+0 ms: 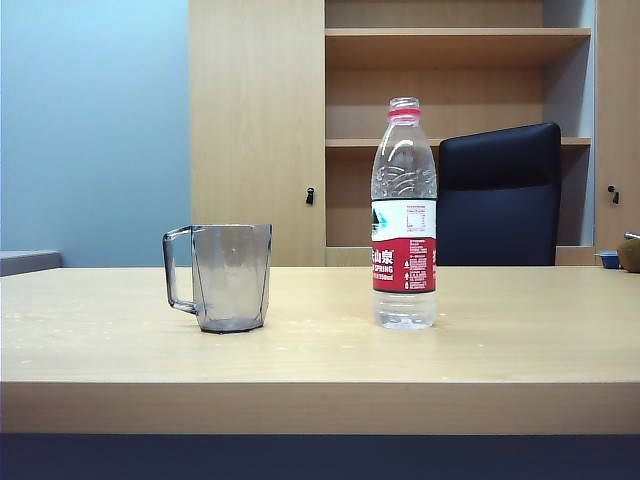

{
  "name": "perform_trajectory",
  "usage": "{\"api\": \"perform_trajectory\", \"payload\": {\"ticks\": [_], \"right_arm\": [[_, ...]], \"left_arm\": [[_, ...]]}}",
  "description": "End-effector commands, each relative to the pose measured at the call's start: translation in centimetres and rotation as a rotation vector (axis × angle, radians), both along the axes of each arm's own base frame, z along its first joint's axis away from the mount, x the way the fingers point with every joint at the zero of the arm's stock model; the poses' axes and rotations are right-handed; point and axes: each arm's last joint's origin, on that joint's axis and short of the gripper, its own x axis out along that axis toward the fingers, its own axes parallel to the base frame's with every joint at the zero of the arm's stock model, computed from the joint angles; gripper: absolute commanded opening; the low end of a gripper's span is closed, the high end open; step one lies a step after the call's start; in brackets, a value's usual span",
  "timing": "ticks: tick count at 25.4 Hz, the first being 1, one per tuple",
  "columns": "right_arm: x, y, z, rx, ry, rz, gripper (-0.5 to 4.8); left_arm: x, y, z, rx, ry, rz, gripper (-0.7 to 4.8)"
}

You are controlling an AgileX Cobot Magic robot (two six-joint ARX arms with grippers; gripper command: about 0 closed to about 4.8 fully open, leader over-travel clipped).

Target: Pick up the mineral water bottle on the table and pour water into the mug until it's half full.

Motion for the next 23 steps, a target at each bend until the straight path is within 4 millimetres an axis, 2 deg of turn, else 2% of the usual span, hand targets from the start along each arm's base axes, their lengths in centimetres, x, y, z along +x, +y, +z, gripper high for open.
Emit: {"api": "perform_trajectory", "payload": {"ticks": [1,8,11,15,16,18,19,21,22,23], "right_arm": [[0.0,0.0,0.0,0.003,-0.015,-0.005,-0.08],[0.0,0.0,0.1,0.011,-0.019,0.002,-0.08],[0.0,0.1,1.2,0.124,-0.088,0.036,-0.08],[-1.3,0.3,6.5,0.407,-0.231,0.134,-0.09],[-2.2,0.4,8.8,0.447,-0.290,0.184,-0.09],[-3.4,0.5,11.2,0.436,-0.348,0.279,-0.09],[-4.6,0.6,13.3,0.395,-0.397,0.358,-0.09],[-5.4,0.6,15.0,0.337,-0.419,0.395,-0.08],[-6.0,0.7,16.8,0.245,-0.407,0.402,0.03],[-6.1,0.7,17.8,0.186,-0.392,0.399,0.26]], "left_arm": [[0.0,0.0,0.0,0.000,0.005,-0.002,-0.04],[0.0,0.0,0.0,-0.001,0.005,-0.003,-0.04],[-0.1,-0.1,0.4,-0.061,-0.003,-0.027,-0.04],[-0.6,-0.5,2.9,-0.239,-0.054,-0.156,-0.04],[-1.0,-0.7,4.6,-0.286,-0.099,-0.215,-0.04],[-1.5,-0.8,6.1,-0.295,-0.138,-0.260,-0.04],[-2.1,-0.8,7.9,-0.268,-0.187,-0.294,-0.04],[-2.9,-0.9,9.5,-0.223,-0.221,-0.333,-0.04],[-3.4,-0.9,10.6,-0.187,-0.234,-0.361,-0.04],[-3.5,-1.0,11.1,-0.173,-0.225,-0.387,-0.04]]}}
